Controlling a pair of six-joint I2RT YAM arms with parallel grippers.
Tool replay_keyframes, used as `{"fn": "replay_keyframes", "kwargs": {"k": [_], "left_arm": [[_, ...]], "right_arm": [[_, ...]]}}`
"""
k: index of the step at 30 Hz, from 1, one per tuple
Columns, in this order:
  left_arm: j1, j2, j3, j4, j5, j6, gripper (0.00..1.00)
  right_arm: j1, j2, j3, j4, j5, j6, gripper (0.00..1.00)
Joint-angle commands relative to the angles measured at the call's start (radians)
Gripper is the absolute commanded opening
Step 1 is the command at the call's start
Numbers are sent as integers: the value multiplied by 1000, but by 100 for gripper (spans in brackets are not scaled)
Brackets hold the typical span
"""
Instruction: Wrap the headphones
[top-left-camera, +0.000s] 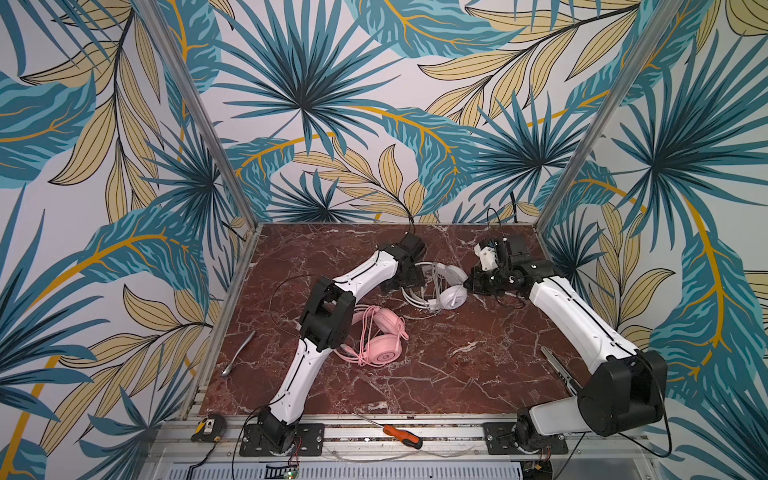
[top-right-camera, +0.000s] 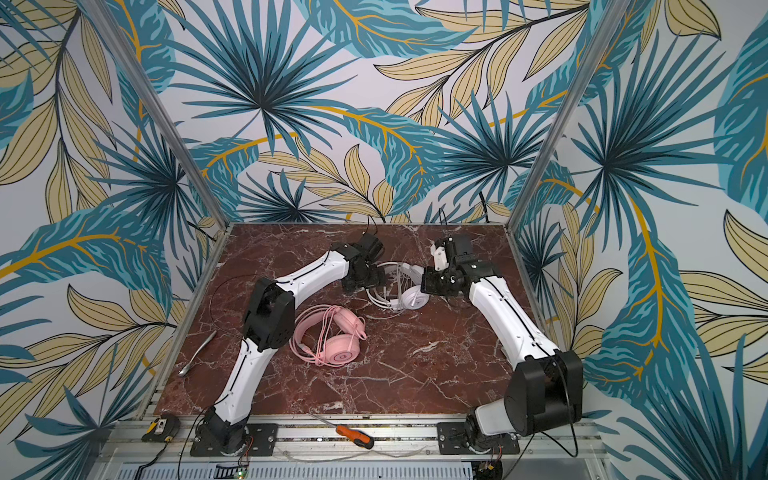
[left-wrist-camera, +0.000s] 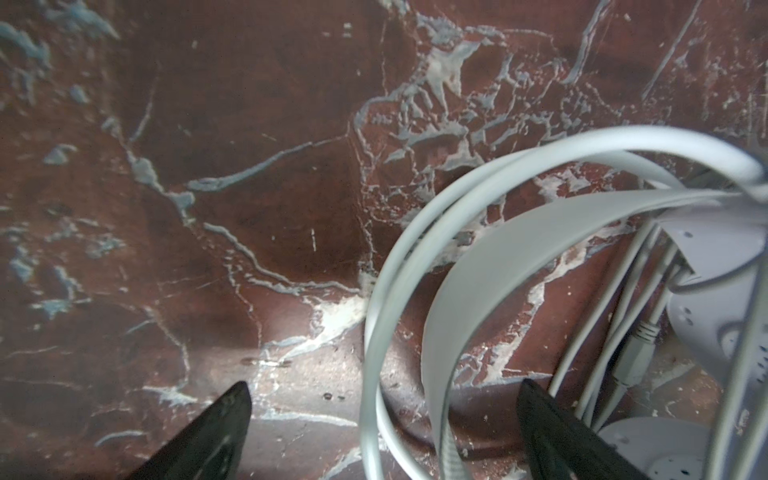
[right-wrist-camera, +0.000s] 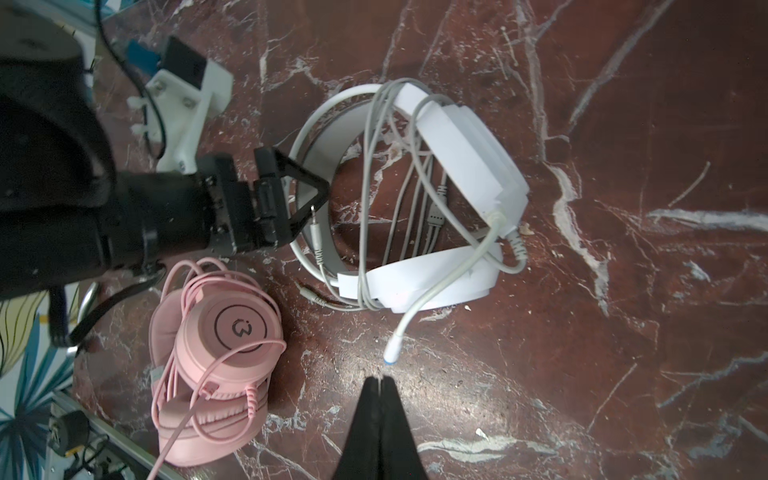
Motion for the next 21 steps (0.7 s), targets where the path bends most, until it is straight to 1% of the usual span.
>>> {"fn": "replay_keyframes", "kwargs": {"k": [1, 6, 12, 17, 21], "left_arm": [[3, -37, 46, -7, 20, 2, 100], [4, -48, 31, -7, 28, -3, 100], [8, -82, 36, -7, 17, 2, 99], [23, -108, 54, -7, 17, -3, 100], [34, -130, 68, -7, 12, 1, 100]], "right_arm": [[34, -29, 24, -7, -73, -25, 0], [94, -50, -58, 110, -116, 86, 0], [196, -5, -116, 163, -73, 135, 0], [215, 25, -152, 231, -30, 186, 0], [218, 51, -157, 260, -41, 189, 0]]}}
